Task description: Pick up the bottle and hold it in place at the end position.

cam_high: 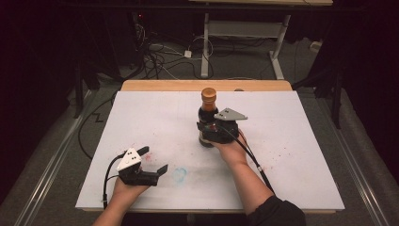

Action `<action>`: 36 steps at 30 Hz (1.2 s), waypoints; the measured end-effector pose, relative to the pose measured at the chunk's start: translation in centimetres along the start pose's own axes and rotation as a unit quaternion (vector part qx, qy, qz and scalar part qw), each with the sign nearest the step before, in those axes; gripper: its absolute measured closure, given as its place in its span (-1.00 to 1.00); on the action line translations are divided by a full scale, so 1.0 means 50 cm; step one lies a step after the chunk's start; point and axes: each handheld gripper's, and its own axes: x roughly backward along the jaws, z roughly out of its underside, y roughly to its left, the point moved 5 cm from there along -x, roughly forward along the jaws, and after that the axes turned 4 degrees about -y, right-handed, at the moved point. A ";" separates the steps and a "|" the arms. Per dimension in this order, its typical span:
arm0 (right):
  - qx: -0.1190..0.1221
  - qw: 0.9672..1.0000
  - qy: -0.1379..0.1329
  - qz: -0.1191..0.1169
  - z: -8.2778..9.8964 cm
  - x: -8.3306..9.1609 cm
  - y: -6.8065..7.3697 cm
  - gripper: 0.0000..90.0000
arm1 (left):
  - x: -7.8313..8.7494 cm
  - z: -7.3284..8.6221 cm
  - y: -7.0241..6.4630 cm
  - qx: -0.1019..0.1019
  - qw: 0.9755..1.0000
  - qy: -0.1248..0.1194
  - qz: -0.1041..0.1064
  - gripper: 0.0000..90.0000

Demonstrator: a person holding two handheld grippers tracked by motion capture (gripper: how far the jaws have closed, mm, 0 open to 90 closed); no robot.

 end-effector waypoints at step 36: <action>-0.018 0.999 -0.034 -0.028 0.021 0.122 -0.018 -0.45 | -0.003 0.001 -0.004 -0.002 1.000 0.004 -0.003 -1.00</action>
